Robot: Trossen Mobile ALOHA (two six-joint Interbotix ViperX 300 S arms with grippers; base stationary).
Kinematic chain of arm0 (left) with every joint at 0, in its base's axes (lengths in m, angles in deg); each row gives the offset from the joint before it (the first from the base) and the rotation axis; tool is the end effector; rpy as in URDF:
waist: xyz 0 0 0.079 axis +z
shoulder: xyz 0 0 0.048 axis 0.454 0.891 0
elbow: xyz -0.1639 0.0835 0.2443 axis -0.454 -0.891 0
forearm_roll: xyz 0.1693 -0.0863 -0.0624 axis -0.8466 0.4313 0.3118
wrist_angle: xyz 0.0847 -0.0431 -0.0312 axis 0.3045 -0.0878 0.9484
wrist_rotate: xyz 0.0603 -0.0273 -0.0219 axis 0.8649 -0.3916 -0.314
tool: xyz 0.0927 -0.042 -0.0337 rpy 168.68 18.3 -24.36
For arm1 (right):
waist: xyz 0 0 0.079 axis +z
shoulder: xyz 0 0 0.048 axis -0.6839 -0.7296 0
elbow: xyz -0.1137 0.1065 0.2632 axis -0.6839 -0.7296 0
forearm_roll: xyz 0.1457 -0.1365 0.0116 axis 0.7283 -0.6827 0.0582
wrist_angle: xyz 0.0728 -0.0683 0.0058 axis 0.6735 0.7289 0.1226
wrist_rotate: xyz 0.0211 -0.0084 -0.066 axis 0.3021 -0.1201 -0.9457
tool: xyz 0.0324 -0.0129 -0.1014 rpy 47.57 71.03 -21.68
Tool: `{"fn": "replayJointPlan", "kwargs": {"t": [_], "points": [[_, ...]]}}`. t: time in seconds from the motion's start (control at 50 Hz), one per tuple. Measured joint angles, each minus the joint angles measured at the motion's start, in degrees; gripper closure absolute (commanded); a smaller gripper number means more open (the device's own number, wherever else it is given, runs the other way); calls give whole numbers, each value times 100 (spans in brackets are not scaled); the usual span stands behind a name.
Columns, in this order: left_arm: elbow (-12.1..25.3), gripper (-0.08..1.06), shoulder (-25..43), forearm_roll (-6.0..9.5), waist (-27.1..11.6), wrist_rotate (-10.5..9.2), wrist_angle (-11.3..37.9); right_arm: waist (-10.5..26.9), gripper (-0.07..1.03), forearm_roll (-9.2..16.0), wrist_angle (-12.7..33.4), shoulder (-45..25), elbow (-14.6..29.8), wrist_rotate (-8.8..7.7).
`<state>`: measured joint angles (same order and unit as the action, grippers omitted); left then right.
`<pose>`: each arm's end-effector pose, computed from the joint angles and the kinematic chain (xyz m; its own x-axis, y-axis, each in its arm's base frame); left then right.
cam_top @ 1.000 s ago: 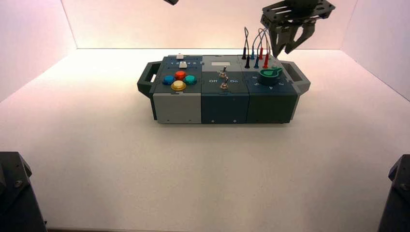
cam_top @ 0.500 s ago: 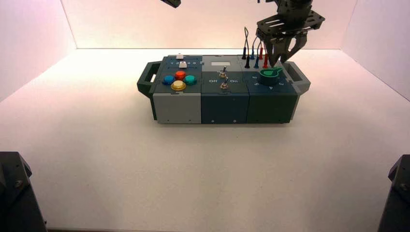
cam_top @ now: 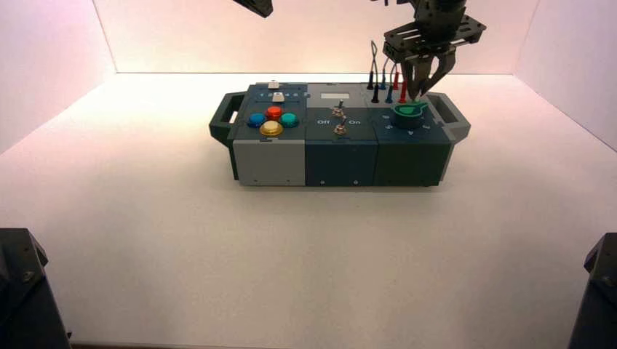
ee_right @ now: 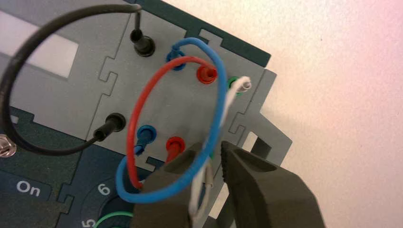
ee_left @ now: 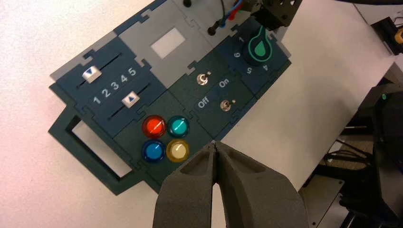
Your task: Pull the white wire.
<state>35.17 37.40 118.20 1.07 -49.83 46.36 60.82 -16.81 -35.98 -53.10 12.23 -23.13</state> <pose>0.2869 -0.2173 0.1813 0.1807 -0.5272 -0.8303 0.6790 0.6776 -0.2824 0.3821 0.1016 0.0555 0.2485 -0.0346 -0.9680 -0.3619 0.9237 -0.1259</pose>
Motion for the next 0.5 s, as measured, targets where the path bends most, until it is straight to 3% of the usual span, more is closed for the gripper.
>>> {"fn": "replayJointPlan", "kwargs": {"t": [0.5], "points": [[0,101,9,0,0,0,26,0,99,0,431,176,158,-105]]}}
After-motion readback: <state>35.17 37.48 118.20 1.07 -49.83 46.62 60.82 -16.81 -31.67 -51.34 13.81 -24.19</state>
